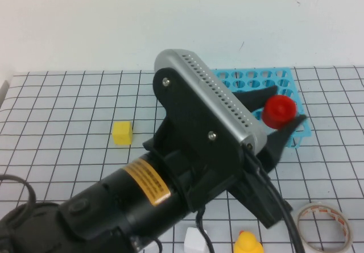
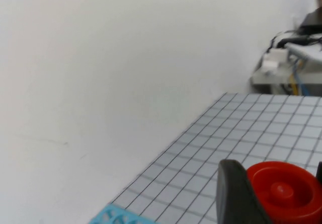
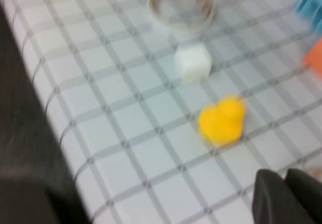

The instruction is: Place the test tubes

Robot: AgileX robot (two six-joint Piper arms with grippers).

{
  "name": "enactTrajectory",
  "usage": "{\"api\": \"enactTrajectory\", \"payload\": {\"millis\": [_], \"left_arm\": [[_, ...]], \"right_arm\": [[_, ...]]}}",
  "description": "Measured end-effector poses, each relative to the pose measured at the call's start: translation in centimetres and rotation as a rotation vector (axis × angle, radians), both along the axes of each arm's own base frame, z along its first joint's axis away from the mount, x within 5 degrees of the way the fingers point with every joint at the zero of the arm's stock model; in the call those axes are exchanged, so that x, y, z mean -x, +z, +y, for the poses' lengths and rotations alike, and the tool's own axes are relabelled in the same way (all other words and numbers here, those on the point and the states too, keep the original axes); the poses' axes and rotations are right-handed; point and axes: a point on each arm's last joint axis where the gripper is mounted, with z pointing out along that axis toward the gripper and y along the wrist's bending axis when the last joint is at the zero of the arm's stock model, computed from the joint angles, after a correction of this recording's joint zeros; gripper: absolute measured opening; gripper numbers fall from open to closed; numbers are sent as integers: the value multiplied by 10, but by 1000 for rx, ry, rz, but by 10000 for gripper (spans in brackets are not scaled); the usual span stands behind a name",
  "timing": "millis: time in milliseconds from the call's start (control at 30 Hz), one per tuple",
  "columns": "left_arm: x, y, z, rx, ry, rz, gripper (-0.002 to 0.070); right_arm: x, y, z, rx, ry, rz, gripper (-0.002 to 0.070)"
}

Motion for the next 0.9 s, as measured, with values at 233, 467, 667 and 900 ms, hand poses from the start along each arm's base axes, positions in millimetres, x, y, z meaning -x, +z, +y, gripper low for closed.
{"api": "enactTrajectory", "payload": {"millis": [233, 467, 667, 900], "left_arm": [[-7, -5, 6, -58, 101, 9, 270], [-8, -5, 6, -99, 115, -27, 270], [-8, -5, 6, -157, 119, -99, 270], [-12, -6, 8, -142, 163, -80, 270]], "right_arm": [[9, -11, -7, 123, 11, 129, 6], [12, -13, -8, 137, 23, 171, 2], [12, -13, -8, 138, 23, 169, 1], [12, -13, -8, 138, 23, 169, 1]]}}
